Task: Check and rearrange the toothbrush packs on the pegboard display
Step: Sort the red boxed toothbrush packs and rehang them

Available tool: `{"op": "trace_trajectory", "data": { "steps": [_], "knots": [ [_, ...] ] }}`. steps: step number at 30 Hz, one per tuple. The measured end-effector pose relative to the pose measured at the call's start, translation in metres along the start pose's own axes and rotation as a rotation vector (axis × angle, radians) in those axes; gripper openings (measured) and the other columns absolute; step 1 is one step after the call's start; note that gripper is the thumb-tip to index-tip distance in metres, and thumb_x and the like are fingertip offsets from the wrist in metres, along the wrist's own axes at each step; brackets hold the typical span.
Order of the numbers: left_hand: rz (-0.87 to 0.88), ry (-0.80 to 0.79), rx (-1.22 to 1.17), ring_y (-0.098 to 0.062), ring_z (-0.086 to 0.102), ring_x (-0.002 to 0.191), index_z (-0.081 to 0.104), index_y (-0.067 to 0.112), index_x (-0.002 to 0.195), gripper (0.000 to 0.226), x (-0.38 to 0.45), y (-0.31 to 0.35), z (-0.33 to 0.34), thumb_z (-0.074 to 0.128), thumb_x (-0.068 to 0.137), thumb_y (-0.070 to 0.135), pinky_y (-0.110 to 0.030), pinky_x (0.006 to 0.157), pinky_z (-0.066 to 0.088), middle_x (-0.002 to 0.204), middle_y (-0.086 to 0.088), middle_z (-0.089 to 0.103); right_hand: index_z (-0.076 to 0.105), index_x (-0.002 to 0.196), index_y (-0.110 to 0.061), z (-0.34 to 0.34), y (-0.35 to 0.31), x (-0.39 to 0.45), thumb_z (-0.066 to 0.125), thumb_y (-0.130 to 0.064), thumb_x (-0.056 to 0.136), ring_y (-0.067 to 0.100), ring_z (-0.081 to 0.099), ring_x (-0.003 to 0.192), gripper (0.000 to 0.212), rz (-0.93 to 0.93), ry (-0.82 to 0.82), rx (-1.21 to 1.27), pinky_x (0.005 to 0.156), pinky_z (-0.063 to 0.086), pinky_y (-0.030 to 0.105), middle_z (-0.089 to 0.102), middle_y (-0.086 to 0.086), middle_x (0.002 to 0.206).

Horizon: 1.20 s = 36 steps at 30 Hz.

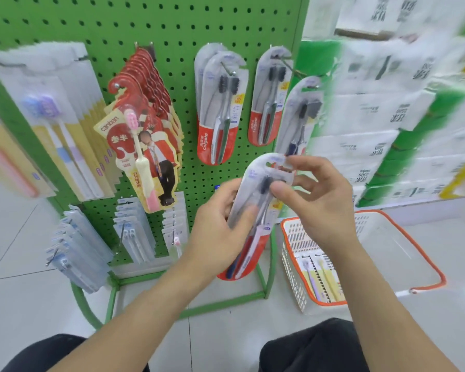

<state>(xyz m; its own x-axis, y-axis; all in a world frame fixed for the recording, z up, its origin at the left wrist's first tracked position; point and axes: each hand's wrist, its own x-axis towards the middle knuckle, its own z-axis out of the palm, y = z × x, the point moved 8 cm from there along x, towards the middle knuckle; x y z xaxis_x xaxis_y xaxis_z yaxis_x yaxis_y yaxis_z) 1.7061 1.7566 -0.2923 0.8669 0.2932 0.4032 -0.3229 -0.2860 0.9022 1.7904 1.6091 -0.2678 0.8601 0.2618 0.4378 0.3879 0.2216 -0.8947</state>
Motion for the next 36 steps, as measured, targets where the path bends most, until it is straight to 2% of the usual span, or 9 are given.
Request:
{"op": "trace_trajectory", "data": {
  "steps": [4,7,10,13,18,25,32,36],
  "knots": [
    [0.106,0.076,-0.006,-0.006,0.071,0.101,0.060,0.021,0.127,0.038,0.020,0.036,0.009,0.063,0.094,0.001,-0.033,0.087,0.059,0.109,0.012,0.073,0.064,0.106,-0.018,-0.014,-0.039,0.015,0.087,-0.016,0.075,0.021,0.067,0.083,0.038,-0.142,0.055,-0.121,0.066,0.058,0.030,0.069,-0.006,0.106],
    [0.127,0.117,-0.071,-0.006,0.070,0.103,0.056,0.017,0.127,0.040,0.038,0.051,0.016,0.064,0.093,-0.002,-0.032,0.090,0.058,0.112,0.006,0.072,0.066,0.109,-0.021,-0.023,-0.061,0.031,0.086,-0.024,0.080,0.021,0.068,0.093,0.036,-0.244,0.097,-0.282,0.069,0.060,0.037,0.068,0.000,0.114],
    [0.149,0.147,-0.069,-0.011,0.071,0.102,0.055,0.015,0.128,0.038,0.059,0.055,0.025,0.064,0.094,0.000,-0.039,0.090,0.059,0.112,0.000,0.072,0.069,0.112,-0.023,-0.030,-0.076,0.052,0.085,-0.030,0.081,0.014,0.068,0.092,0.036,-0.318,0.136,-0.378,0.068,0.060,0.031,0.062,0.003,0.116],
    [0.166,0.180,-0.051,-0.012,0.071,0.100,0.055,0.014,0.129,0.038,0.078,0.056,0.033,0.063,0.094,0.001,-0.041,0.089,0.059,0.111,0.000,0.072,0.071,0.118,-0.019,-0.036,-0.079,0.071,0.083,-0.031,0.082,0.010,0.069,0.092,0.039,-0.334,0.149,-0.425,0.068,0.059,0.024,0.059,0.003,0.116],
    [0.220,0.223,0.076,-0.008,0.067,0.104,0.054,0.016,0.132,0.039,0.099,0.055,0.044,0.061,0.095,0.006,-0.037,0.091,0.056,0.113,0.005,0.069,0.071,0.122,-0.017,-0.044,-0.070,0.094,0.081,-0.030,0.085,0.009,0.068,0.093,0.041,-0.328,0.178,-0.468,0.072,0.058,0.020,0.058,0.001,0.113],
    [0.239,0.218,0.134,-0.014,0.064,0.109,0.052,0.016,0.136,0.042,0.107,0.054,0.053,0.059,0.096,0.005,-0.037,0.094,0.053,0.118,0.001,0.069,0.069,0.126,-0.016,-0.051,-0.062,0.100,0.079,-0.025,0.088,0.012,0.068,0.096,0.041,-0.320,0.176,-0.465,0.070,0.055,0.016,0.059,0.005,0.113],
    [0.209,0.208,0.130,-0.014,0.066,0.103,0.049,0.017,0.134,0.039,0.105,0.035,0.058,0.060,0.097,0.009,-0.040,0.088,0.055,0.112,0.002,0.069,0.071,0.124,-0.018,-0.051,-0.057,0.099,0.082,-0.028,0.084,0.011,0.067,0.095,0.043,-0.337,0.153,-0.521,0.071,0.058,0.019,0.061,0.007,0.112],
    [0.232,0.257,0.209,-0.016,0.063,0.104,0.048,0.021,0.136,0.041,0.107,0.033,0.054,0.060,0.097,0.018,-0.041,0.088,0.054,0.115,0.001,0.066,0.071,0.125,-0.018,-0.048,-0.054,0.103,0.082,-0.029,0.083,0.011,0.067,0.095,0.044,-0.335,0.149,-0.534,0.071,0.058,0.018,0.061,0.008,0.111]
  ]
}}
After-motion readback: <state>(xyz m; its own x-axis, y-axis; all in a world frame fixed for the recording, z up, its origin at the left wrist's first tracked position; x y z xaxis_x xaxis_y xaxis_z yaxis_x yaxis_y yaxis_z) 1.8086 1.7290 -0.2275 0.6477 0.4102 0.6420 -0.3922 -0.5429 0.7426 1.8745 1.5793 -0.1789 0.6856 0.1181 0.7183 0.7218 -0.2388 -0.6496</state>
